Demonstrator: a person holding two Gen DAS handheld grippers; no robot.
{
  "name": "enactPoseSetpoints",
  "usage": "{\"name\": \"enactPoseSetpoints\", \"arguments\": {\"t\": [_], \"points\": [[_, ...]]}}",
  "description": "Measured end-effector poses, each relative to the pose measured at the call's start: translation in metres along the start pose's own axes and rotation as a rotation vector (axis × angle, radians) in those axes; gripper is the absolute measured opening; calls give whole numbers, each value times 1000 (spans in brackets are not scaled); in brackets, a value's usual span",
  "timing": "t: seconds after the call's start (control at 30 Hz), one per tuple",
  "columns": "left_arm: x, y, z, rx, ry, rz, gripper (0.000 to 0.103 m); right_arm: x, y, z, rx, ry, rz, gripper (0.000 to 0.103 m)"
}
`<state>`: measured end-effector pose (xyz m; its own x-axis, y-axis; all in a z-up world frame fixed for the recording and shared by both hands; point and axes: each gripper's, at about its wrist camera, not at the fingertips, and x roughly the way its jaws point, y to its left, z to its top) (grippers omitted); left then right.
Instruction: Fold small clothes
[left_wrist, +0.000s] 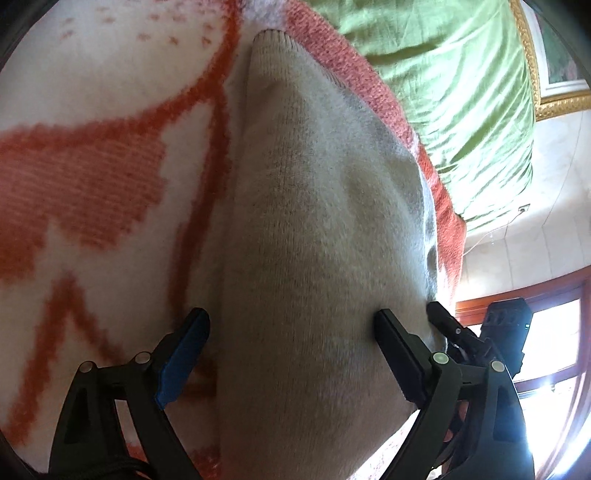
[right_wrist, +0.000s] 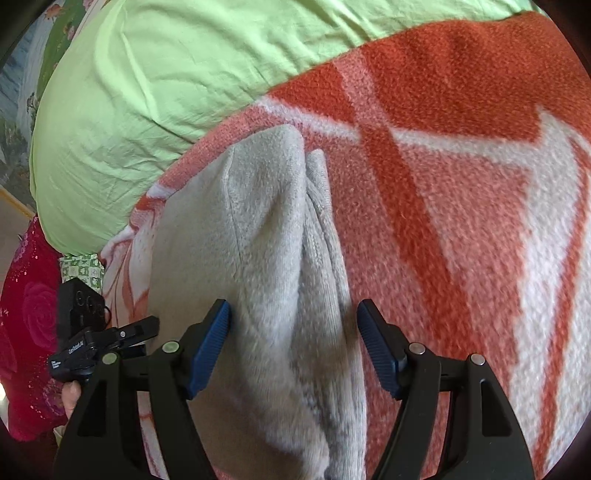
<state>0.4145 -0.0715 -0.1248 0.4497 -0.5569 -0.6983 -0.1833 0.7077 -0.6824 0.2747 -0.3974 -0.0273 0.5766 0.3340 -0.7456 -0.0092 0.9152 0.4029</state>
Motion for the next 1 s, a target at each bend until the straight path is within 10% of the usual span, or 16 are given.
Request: {"name": "enactPoseSetpoints", "arguments": {"t": [0.2, 0.27, 0.4, 1.0], "points": [[15, -5, -1, 29, 6, -22, 71, 12, -5, 0, 21, 19, 40, 69], [17, -12, 2, 56, -5, -21, 61, 16, -8, -2, 70, 43, 103, 43], [11, -28, 1, 90, -37, -38, 43, 5, 8, -6, 49, 6, 77, 35], [-159, 37, -63, 102, -219, 48, 40, 14, 132, -81, -41, 36, 252, 30]]}}
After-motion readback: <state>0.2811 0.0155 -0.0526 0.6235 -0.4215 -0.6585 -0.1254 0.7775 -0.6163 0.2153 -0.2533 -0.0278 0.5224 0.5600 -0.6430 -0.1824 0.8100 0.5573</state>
